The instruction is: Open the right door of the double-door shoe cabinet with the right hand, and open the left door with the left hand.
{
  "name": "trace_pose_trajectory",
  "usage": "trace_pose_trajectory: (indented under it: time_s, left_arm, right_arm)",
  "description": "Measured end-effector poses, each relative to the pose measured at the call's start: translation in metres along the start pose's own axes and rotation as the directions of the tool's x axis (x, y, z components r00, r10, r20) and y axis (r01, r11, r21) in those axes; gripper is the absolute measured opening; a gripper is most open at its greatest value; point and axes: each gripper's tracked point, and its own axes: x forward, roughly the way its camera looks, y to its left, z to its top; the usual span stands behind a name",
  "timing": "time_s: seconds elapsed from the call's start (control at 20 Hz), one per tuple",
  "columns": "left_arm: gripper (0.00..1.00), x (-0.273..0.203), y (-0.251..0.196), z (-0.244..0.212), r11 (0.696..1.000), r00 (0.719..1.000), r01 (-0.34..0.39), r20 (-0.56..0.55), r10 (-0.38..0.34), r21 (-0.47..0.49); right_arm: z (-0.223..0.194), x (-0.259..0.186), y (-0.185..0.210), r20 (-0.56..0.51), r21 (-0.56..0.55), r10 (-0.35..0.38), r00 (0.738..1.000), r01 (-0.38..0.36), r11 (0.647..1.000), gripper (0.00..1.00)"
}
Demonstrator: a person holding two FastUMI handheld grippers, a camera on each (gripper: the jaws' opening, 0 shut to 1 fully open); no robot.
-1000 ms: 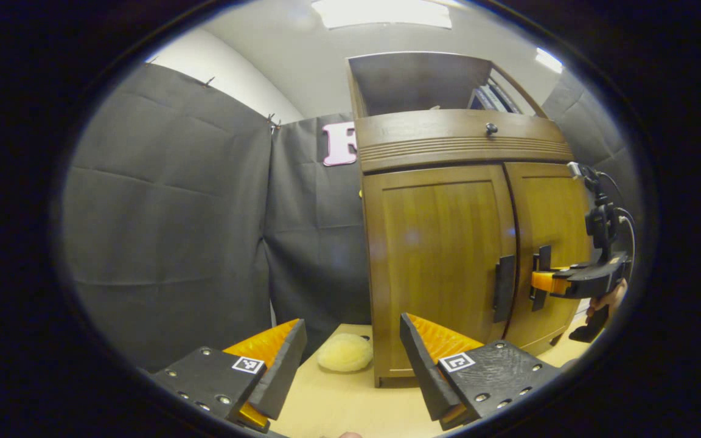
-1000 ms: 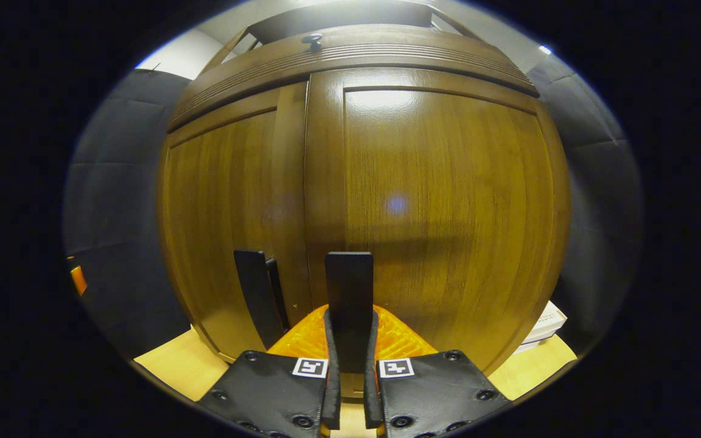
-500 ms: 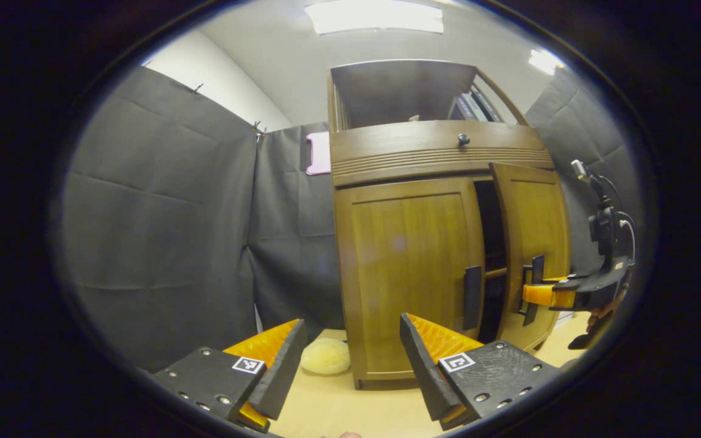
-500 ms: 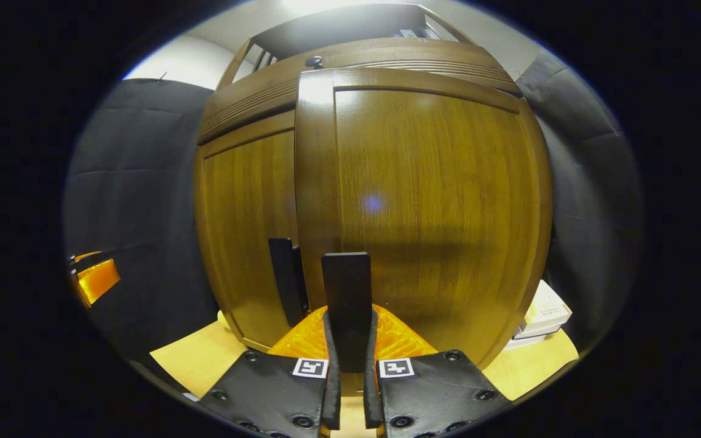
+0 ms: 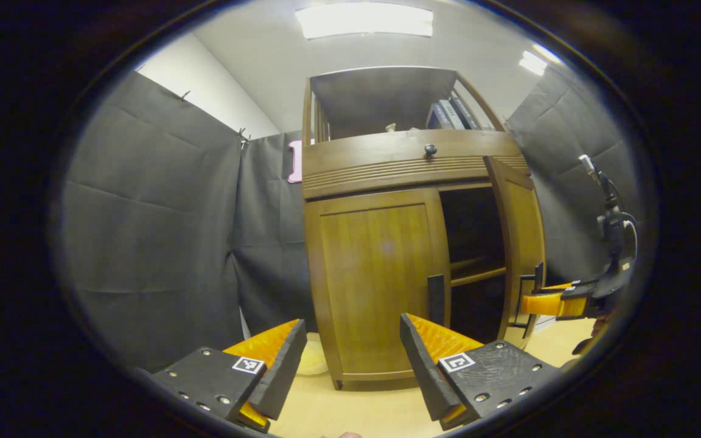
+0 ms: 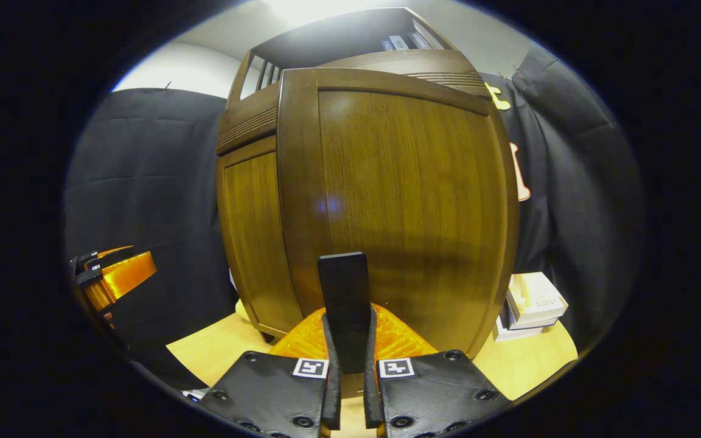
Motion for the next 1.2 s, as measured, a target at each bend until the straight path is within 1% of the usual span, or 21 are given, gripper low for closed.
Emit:
trace_pose_trajectory:
  time_s: [0.1, 0.15, 0.25, 0.3, 0.45, 0.65, 0.7, 0.75, 1.0, 1.05, 1.1, 1.2]
  left_arm:
    - [0.9, 0.0, -0.001, 0.002, 1.0, 1.0, 0.016, 0.005, -0.016, 0.001]
    - [0.9, -0.002, -0.002, 0.003, 1.0, 1.0, 0.025, 0.008, -0.025, 0.0]
    - [0.9, -0.005, -0.002, 0.003, 0.999, 0.999, 0.044, 0.011, -0.044, -0.003]
    - [0.9, -0.007, -0.003, 0.006, 0.998, 0.998, 0.055, 0.014, -0.055, -0.003]
    - [0.9, -0.008, -0.018, 0.013, 0.996, 0.996, 0.089, 0.02, -0.089, 0.001]
    - [0.9, -0.006, -0.046, 0.016, 0.992, 0.992, 0.126, 0.027, -0.125, -0.003]
    - [0.9, -0.008, -0.05, 0.018, 0.991, 0.991, 0.132, 0.029, -0.132, -0.001]
    - [0.9, -0.012, -0.053, 0.017, 0.99, 0.99, 0.139, 0.032, -0.139, -0.002]
    - [0.9, -0.009, -0.069, 0.02, 0.987, 0.986, 0.159, 0.041, -0.159, 0.002]
    - [0.9, -0.012, -0.069, 0.02, 0.987, 0.986, 0.161, 0.042, -0.161, 0.003]
    - [0.9, -0.014, -0.071, 0.02, 0.987, 0.986, 0.162, 0.042, -0.162, 0.004]
    - [0.9, -0.021, -0.073, 0.016, 0.986, 0.986, 0.164, 0.04, -0.164, 0.004]
  right_arm:
    - [0.0, -0.013, -0.008, -0.005, 0.003, -0.006, 1.0, 0.006, 1.0, 0.17]
    - [0.0, -0.019, -0.012, -0.005, 0.002, -0.01, 1.0, 0.01, 1.0, 0.13]
    - [-0.002, -0.033, -0.021, -0.006, 0.001, -0.019, 1.0, 0.019, 1.0, 0.13]
    - [-0.004, -0.038, -0.025, -0.005, 0.001, -0.026, 1.0, 0.026, 1.0, 0.17]
    - [-0.005, -0.059, -0.041, -0.003, -0.026, -0.063, 0.998, 0.062, 0.998, 0.16]
    - [-0.008, -0.079, -0.059, -0.008, -0.018, -0.098, 0.995, 0.098, 0.995, 0.16]
    - [-0.008, -0.082, -0.064, -0.008, -0.022, -0.108, 0.994, 0.108, 0.994, 0.12]
    - [-0.008, -0.086, -0.068, -0.01, -0.024, -0.116, 0.993, 0.116, 0.993, 0.16]
    - [-0.011, -0.101, -0.095, -0.01, -0.019, -0.171, 0.985, 0.17, 0.985, 0.16]
    - [-0.01, -0.104, -0.1, -0.01, -0.016, -0.18, 0.984, 0.18, 0.984, 0.12]
    - [-0.01, -0.107, -0.105, -0.011, -0.01, -0.188, 0.982, 0.188, 0.982, 0.15]
    - [-0.01, -0.111, -0.114, -0.01, -0.01, -0.203, 0.979, 0.203, 0.979, 0.15]
